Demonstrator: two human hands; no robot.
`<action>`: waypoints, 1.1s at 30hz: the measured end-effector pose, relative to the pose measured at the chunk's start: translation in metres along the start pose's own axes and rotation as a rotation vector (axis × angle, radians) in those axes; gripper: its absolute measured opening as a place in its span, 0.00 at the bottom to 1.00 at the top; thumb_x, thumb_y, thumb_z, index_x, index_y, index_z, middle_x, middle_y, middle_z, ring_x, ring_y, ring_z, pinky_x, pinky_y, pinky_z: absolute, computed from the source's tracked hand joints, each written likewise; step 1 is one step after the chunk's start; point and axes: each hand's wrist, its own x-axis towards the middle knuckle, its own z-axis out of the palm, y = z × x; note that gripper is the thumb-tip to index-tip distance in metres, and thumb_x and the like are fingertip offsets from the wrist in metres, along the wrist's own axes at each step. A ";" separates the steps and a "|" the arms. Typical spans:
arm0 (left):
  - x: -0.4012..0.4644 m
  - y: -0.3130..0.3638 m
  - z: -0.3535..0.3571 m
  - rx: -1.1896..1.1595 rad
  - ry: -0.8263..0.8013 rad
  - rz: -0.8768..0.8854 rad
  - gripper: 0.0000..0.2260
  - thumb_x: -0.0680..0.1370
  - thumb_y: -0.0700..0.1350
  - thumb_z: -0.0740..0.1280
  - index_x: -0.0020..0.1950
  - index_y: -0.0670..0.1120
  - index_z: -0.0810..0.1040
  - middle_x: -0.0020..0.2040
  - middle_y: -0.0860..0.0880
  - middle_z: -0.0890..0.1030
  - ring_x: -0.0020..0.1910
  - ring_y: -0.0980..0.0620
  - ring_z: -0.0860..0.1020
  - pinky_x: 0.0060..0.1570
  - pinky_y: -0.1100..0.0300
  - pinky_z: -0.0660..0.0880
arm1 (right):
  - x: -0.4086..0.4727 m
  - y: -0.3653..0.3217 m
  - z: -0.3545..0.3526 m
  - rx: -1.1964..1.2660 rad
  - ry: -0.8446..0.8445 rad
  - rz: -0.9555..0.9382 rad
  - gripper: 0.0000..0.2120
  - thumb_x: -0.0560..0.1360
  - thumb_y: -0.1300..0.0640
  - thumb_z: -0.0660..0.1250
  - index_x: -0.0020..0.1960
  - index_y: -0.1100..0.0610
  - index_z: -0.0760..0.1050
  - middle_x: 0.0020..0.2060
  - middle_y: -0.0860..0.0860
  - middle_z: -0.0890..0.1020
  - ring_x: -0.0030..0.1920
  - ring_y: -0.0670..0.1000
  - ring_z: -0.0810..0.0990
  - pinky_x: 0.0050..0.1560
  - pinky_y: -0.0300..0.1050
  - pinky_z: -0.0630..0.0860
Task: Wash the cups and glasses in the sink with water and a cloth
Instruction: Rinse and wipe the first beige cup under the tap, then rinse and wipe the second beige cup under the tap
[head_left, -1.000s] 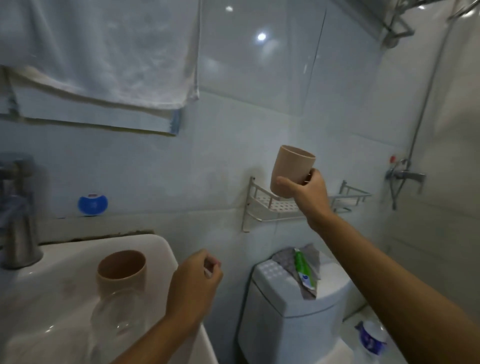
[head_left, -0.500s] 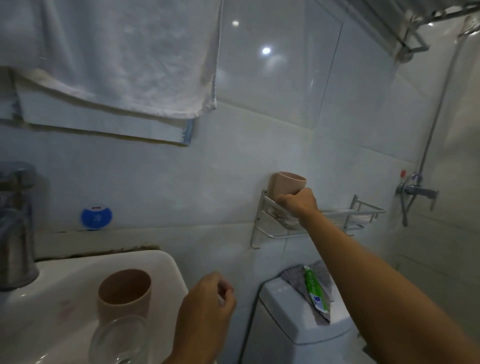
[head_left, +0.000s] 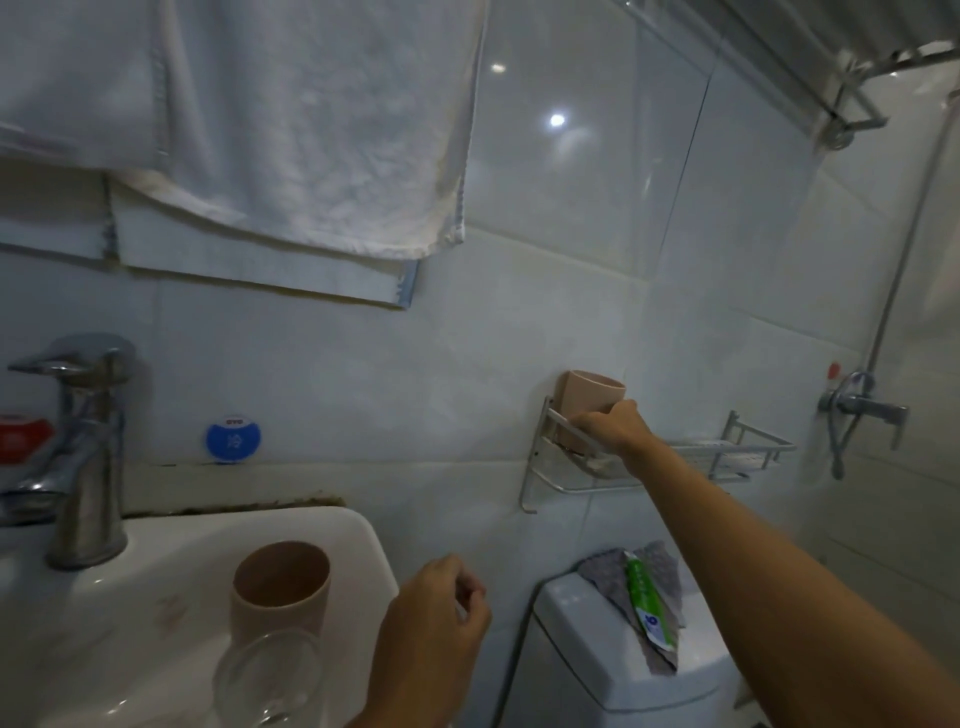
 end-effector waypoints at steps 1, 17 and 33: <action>0.000 -0.001 0.000 -0.001 0.000 0.004 0.09 0.73 0.45 0.69 0.36 0.53 0.72 0.35 0.55 0.77 0.31 0.58 0.74 0.34 0.70 0.66 | 0.011 0.008 0.002 0.015 0.005 -0.003 0.59 0.48 0.32 0.76 0.69 0.63 0.62 0.58 0.58 0.79 0.56 0.59 0.80 0.59 0.60 0.78; -0.001 -0.011 -0.108 -0.036 0.159 -0.023 0.05 0.75 0.44 0.69 0.39 0.50 0.77 0.34 0.55 0.80 0.34 0.59 0.78 0.39 0.65 0.73 | -0.215 -0.092 0.098 -0.161 -0.029 -0.652 0.04 0.75 0.55 0.70 0.46 0.56 0.79 0.43 0.50 0.79 0.41 0.48 0.77 0.46 0.49 0.76; -0.041 -0.081 -0.245 0.173 0.142 -0.175 0.06 0.77 0.43 0.70 0.42 0.52 0.77 0.39 0.55 0.80 0.37 0.57 0.79 0.34 0.71 0.71 | -0.288 -0.165 0.212 -0.873 -0.572 -0.410 0.29 0.71 0.42 0.72 0.67 0.55 0.74 0.66 0.55 0.75 0.62 0.56 0.76 0.64 0.50 0.75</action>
